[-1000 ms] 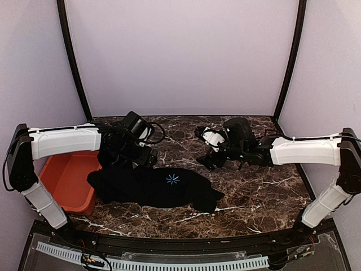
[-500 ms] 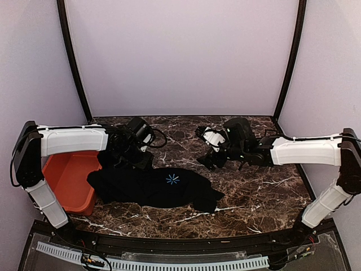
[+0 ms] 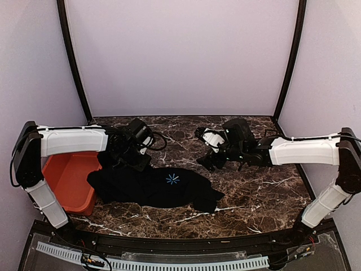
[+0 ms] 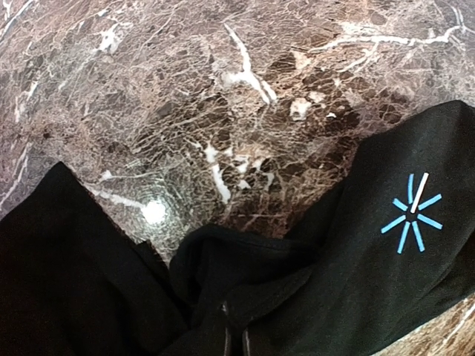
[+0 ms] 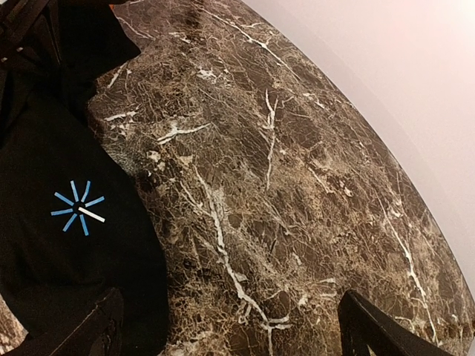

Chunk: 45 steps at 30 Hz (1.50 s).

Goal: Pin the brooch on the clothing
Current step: Pick up the crumped clothing from the center of the board.

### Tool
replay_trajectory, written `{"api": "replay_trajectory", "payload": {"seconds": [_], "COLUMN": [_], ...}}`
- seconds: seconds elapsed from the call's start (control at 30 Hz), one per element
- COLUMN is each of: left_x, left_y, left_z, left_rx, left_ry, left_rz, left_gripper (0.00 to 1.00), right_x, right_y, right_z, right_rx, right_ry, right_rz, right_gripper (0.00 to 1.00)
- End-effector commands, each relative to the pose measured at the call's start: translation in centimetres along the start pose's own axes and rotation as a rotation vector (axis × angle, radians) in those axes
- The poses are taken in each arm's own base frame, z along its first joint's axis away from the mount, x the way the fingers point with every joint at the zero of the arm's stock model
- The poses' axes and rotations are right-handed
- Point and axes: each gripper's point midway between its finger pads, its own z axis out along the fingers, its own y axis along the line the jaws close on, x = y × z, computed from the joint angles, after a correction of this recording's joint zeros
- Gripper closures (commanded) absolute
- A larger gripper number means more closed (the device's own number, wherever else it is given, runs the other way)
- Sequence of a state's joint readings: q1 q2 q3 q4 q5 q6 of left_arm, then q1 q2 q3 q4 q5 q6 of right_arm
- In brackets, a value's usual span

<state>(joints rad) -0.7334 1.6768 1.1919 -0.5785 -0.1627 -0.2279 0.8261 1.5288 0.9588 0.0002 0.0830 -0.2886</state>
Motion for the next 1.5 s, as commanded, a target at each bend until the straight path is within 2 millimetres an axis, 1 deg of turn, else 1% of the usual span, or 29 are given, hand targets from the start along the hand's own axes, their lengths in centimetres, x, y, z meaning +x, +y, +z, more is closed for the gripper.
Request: {"api": "replay_trajectory", "payload": {"seconds": [0.0, 0.03, 0.07, 0.1, 0.13, 0.17, 0.23, 0.3, 0.33, 0.37, 0.4, 0.43, 0.53, 0.63, 0.73, 0.77, 0.8, 0.83, 0.87, 0.9, 1.0, 1.13, 1.17, 1.23, 1.3, 1.37, 1.47], "left_x": [-1.9, -2.6, -4.1, -4.9, -6.5, -7.7, -9.3, -10.0, -9.8, -9.7, -9.3, -8.8, -7.0, -4.8, -3.1, -2.7, -2.2, -1.8, -1.5, -1.3, -0.7, -0.1, 0.0, 0.1, 0.1, 0.0, 0.1], "left_y": [-0.9, -1.3, -1.7, -2.0, -2.4, -2.6, -3.6, -4.8, -5.7, -6.0, -6.5, -6.6, -7.4, -7.7, -8.2, -8.2, -8.4, -8.4, -8.4, -8.4, -8.2, -8.4, -8.5, -8.5, -8.5, -8.3, -8.0], "left_z": [-2.6, -3.2, -4.5, -5.4, -7.2, -8.6, -11.4, -15.1, -16.2, -17.6, -18.5, -19.3, -20.2, -21.1, -22.6, -23.5, -23.9, -24.8, -24.9, -25.6, -26.0, -25.9, -25.9, -25.9, -26.0, -26.1, -26.3], "left_rx": [0.074, 0.099, 0.119, 0.14, 0.164, 0.181, 0.246, 0.34, 0.395, 0.423, 0.463, 0.48, 0.546, 0.594, 0.651, 0.663, 0.682, 0.696, 0.698, 0.699, 0.699, 0.721, 0.729, 0.732, 0.73, 0.721, 0.7], "left_ry": [-0.085, -0.111, -0.168, -0.201, -0.267, -0.319, -0.415, -0.523, -0.555, -0.607, -0.629, -0.661, -0.679, -0.687, -0.708, -0.724, -0.73, -0.749, -0.754, -0.774, -0.787, -0.778, -0.776, -0.777, -0.78, -0.783, -0.794], "left_rz": [0.032, 0.051, 0.058, 0.078, 0.096, 0.105, 0.147, 0.196, 0.233, 0.253, 0.277, 0.288, 0.348, 0.399, 0.458, 0.471, 0.49, 0.505, 0.515, 0.527, 0.541, 0.549, 0.55, 0.549, 0.546, 0.541, 0.537], "left_gripper": [0.99, 0.99, 0.99, 0.99, 0.99, 0.99, 0.99, 0.99, 0.99, 0.99, 0.99, 0.99, 0.99, 0.99, 0.99, 0.99, 0.99, 0.99, 0.99, 0.99, 0.99, 0.99, 0.99, 0.99, 0.99, 0.99, 0.99], "right_x": [-1.2, -1.5, -1.8, -2.3, -2.7, -3.3, -4.5, -5.6, -6.2, -6.7, -7.2, -7.7, -9.1, -9.8, -10.1, -10.0, -9.9, -9.6, -9.5, -9.4, -9.6, -10.3, -10.9, -11.3, -11.8, -11.7, -10.6], "right_y": [0.1, 0.0, 0.1, 0.0, -0.1, -0.2, -0.4, -0.6, -0.7, -0.8, -0.7, -0.4, 1.2, 2.8, 4.5, 5.1, 5.7, 6.5, 7.2, 7.9, 9.6, 10.8, 11.1, 11.8, 12.8, 14.0, 15.9], "right_z": [0.6, 0.6, 0.8, 0.9, 0.9, 0.9, 0.8, 0.6, 0.4, 0.3, 0.0, -0.3, -1.6, -2.6, -3.2, -3.3, -3.4, -3.4, -3.5, -3.6, -3.3, -1.3, -0.9, 0.2, 0.4, 0.2, -0.4], "right_rx": [-0.009, -0.012, -0.016, -0.016, -0.02, -0.021, -0.021, -0.021, -0.025, -0.028, -0.037, -0.062, -0.155, -0.241, -0.329, -0.36, -0.388, -0.424, -0.459, -0.491, -0.576, -0.598, -0.603, -0.629, -0.698, -0.777, -0.878], "right_ry": [-0.024, -0.031, -0.034, -0.043, -0.053, -0.066, -0.093, -0.122, -0.137, -0.152, -0.17, -0.194, -0.278, -0.341, -0.386, -0.4, -0.414, -0.427, -0.444, -0.459, -0.488, -0.486, -0.495, -0.503, -0.523, -0.523, -0.506], "right_rz": [0.006, 0.003, -0.002, -0.008, -0.013, -0.018, -0.026, -0.033, -0.034, -0.034, -0.035, -0.041, -0.084, -0.149, -0.23, -0.258, -0.291, -0.322, -0.348, -0.364, -0.38, -0.412, -0.428, -0.443, -0.453, -0.462, -0.482], "right_gripper": [0.01, 0.01, 0.01, 0.01, 0.01, 0.01, 0.01, 0.01, 0.01, 0.01, 0.01, 0.01, 0.01, 0.01, 0.01, 0.01, 0.01, 0.01, 0.01, 0.01, 0.01, 0.01, 0.02, 0.03, 0.06, 0.06, 0.06]}}
